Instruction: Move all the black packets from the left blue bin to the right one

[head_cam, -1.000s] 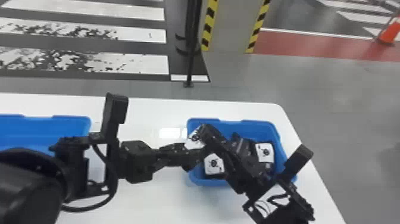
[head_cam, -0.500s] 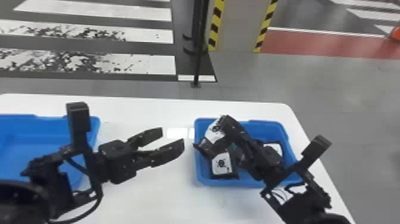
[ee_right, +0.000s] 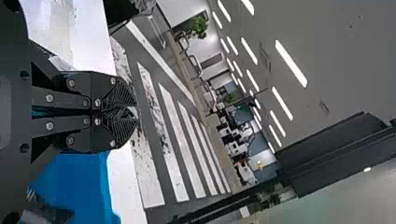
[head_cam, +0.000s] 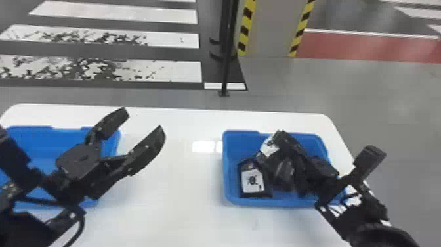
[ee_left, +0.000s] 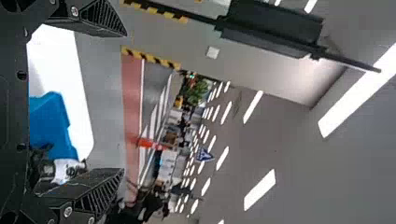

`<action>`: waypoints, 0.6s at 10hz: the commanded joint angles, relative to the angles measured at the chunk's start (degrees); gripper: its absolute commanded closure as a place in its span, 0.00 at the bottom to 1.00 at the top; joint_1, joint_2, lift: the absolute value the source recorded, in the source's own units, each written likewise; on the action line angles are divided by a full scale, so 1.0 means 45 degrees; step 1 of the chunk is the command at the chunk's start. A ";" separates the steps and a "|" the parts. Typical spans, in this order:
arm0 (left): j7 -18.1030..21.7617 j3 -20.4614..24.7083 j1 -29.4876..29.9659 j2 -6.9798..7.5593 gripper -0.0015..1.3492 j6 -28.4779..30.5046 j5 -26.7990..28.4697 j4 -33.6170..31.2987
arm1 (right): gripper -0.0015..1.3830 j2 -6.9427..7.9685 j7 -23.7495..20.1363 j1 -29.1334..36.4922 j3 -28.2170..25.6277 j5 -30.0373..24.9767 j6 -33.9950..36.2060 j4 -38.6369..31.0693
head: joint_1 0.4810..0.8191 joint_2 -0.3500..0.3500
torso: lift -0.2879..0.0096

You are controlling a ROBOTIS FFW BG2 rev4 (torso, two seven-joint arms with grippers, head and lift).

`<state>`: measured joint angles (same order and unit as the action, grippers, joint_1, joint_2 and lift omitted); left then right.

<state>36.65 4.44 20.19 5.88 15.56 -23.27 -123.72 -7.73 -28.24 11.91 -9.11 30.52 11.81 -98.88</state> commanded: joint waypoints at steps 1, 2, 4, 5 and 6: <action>-0.0058 0.1070 0.1168 -0.0331 0.10 0.0040 0.0651 -0.1115 | 0.55 -0.0001 0.0044 -0.0211 -0.0540 -0.0283 0.0000 0.0708 | 0.63 0.32 | 0.48; -0.0097 0.1552 0.1856 -0.0428 0.10 0.0134 0.1006 -0.1803 | 0.31 -0.0001 0.0161 -0.0148 -0.0895 -0.0893 -0.0188 0.0708 | 0.63 0.32 | 0.48; -0.0371 0.2441 0.3012 -0.0741 0.10 -0.0147 0.1514 -0.2834 | 0.06 0.0058 0.0611 0.1008 -0.1327 -0.1451 -0.1532 -0.0105 | 0.63 0.31 | 0.48; -0.0488 0.3025 0.3481 -0.1034 0.10 -0.0116 0.2022 -0.3334 | 0.08 0.0253 0.0962 0.2352 -0.1505 -0.2010 -0.2282 -0.1636 | 0.63 0.31 | 0.48; -0.0566 0.3406 0.3918 -0.1229 0.10 -0.0303 0.2022 -0.3396 | 0.08 0.0468 0.1392 0.3602 -0.1505 -0.2568 -0.3032 -0.3011 | 0.63 0.32 | 0.48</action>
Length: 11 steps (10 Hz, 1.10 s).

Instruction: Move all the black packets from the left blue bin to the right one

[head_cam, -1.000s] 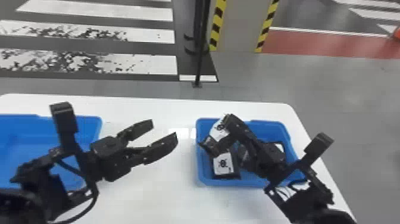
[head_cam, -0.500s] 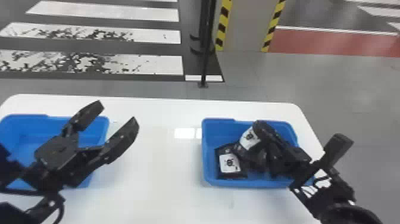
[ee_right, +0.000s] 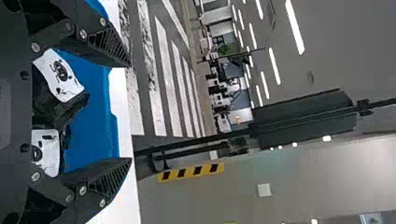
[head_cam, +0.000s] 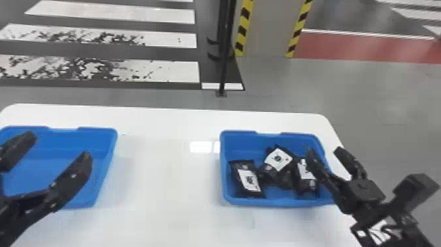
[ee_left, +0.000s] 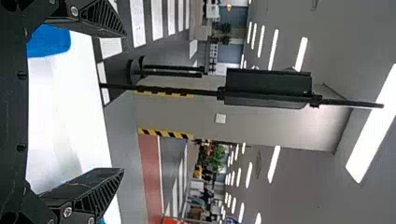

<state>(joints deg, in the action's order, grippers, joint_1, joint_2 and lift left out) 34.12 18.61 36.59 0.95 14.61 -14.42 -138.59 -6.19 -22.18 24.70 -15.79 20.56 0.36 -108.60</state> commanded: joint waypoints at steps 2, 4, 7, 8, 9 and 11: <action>-0.0043 0.0663 0.0930 -0.0244 0.10 -0.0154 0.0487 -0.0154 | 0.09 0.0984 0.0437 0.3324 -0.0020 -0.0835 -0.1236 -0.3350 | 0.63 0.36 | 0.48; -0.0082 0.1221 0.1149 -0.0244 0.10 -0.0123 0.1046 -0.0154 | 0.09 0.1356 0.0437 0.5074 0.0056 -0.0810 -0.1236 -0.4975 | 0.63 0.43 | 0.48; -0.0277 0.1653 0.1711 -0.0244 0.10 -0.0186 0.0970 -0.0310 | 0.09 0.1387 0.0808 0.6761 0.0259 -0.0835 -0.1236 -0.6287 | 0.63 0.54 | 0.48; -0.0297 0.1653 0.1680 -0.0244 0.10 -0.0186 0.0970 -0.0342 | 0.09 0.1387 0.0808 0.6761 0.0259 -0.0886 -0.1236 -0.6287 | 0.63 0.56 | 0.48; -0.0316 0.1602 0.1649 -0.0244 0.10 -0.0186 0.0919 -0.0310 | 0.09 0.1387 0.0808 0.6730 0.0310 -0.0937 -0.1236 -0.6225 | 0.63 0.58 | 0.48; -0.0453 0.1526 0.1680 -0.0244 0.10 -0.0248 0.0792 -0.0310 | 0.09 0.1387 0.0808 0.6699 0.0310 -0.0886 -0.1236 -0.6193 | 0.63 0.58 | 0.48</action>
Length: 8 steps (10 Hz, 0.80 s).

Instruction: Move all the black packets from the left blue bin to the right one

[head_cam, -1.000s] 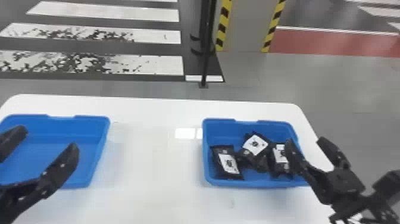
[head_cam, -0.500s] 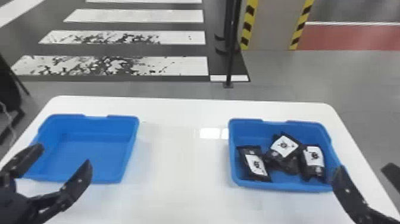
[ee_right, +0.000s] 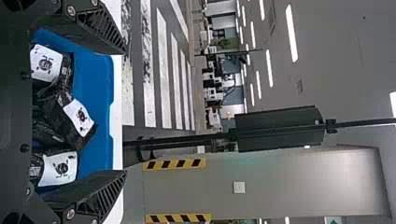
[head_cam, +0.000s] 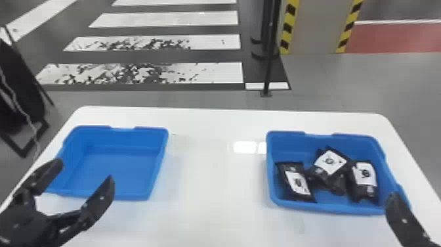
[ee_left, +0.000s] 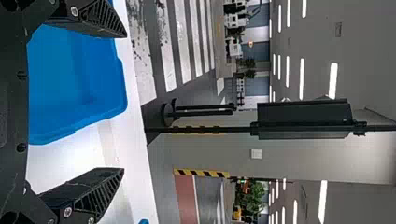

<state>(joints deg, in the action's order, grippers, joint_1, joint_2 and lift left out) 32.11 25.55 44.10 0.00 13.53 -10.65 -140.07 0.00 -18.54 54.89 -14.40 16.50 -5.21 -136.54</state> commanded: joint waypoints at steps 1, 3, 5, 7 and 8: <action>-0.0026 -0.0015 0.0012 -0.0033 0.10 0.0023 -0.0071 -0.0015 | 0.09 0.0011 0.0000 -0.0011 0.0000 0.0015 0.0000 0.0046 | 0.63 0.57 | 0.48; -0.0065 -0.0065 0.0012 -0.0033 0.10 0.0054 -0.0096 0.0017 | 0.09 0.0011 0.0000 -0.0042 0.0026 -0.0010 0.0000 0.0046 | 0.63 0.57 | 0.48; -0.0065 -0.0065 0.0012 -0.0033 0.10 0.0054 -0.0147 0.0017 | 0.09 0.0011 -0.0020 -0.0042 0.0026 -0.0010 0.0000 0.0046 | 0.63 0.57 | 0.48; -0.0085 -0.0065 0.0012 -0.0033 0.10 -0.0008 -0.0223 0.0017 | 0.09 0.0011 0.0000 -0.0073 0.0026 0.0015 0.0000 0.0078 | 0.63 0.57 | 0.48; -0.0104 -0.0065 0.0012 -0.0033 0.10 0.0054 -0.0299 0.0048 | 0.09 0.0011 -0.0020 -0.0073 0.0026 0.0015 0.0031 0.0078 | 0.63 0.57 | 0.48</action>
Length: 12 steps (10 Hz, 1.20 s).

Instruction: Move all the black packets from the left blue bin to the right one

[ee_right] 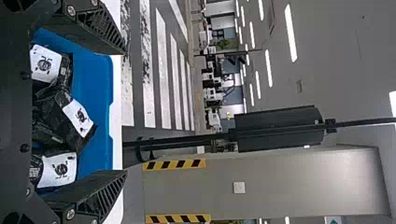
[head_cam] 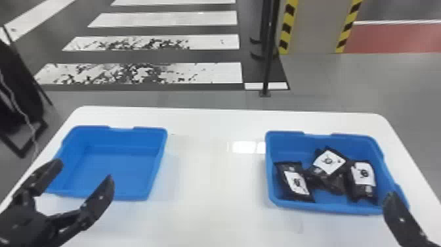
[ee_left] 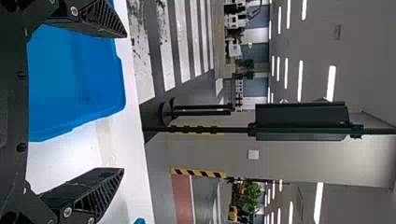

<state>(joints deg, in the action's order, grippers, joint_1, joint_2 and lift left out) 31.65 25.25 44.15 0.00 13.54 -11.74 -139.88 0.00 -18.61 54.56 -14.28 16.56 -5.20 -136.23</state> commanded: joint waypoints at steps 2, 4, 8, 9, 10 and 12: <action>-0.0002 0.0001 0.0000 -0.0033 0.10 0.0021 -0.0057 0.0007 | 0.09 0.0011 -0.0006 0.0000 0.0025 -0.0024 -0.0002 -0.0023 | 0.63 0.57 | 0.48; -0.0002 0.0001 0.0000 -0.0033 0.10 -0.0011 -0.0082 0.0007 | 0.09 0.0011 -0.0006 0.0000 0.0025 -0.0024 -0.0002 -0.0023 | 0.63 0.57 | 0.48; -0.0002 -0.0126 0.0000 -0.0033 0.10 0.0083 -0.0133 0.0007 | 0.09 0.0011 -0.0006 0.0031 0.0025 -0.0024 -0.0002 -0.0085 | 0.63 0.57 | 0.48; -0.0002 -0.0101 -0.0031 -0.0033 0.10 0.0083 -0.0133 0.0007 | 0.09 0.0011 -0.0006 0.0031 0.0050 -0.0024 -0.0002 -0.0085 | 0.63 0.57 | 0.48; -0.0002 -0.0126 0.0000 -0.0033 0.10 0.0114 -0.0133 -0.0024 | 0.09 0.0011 -0.0006 0.0031 0.0025 -0.0024 -0.0002 -0.0085 | 0.63 0.56 | 0.48; -0.0002 -0.0101 -0.0031 -0.0033 0.10 0.0052 -0.0108 -0.0024 | 0.09 0.0011 -0.0006 0.0031 0.0025 0.0001 -0.0002 -0.0054 | 0.63 0.56 | 0.48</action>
<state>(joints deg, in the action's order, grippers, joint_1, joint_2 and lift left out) 31.64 24.74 44.03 0.00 13.95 -12.33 -139.86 0.00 -18.63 54.70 -14.12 16.55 -5.21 -136.62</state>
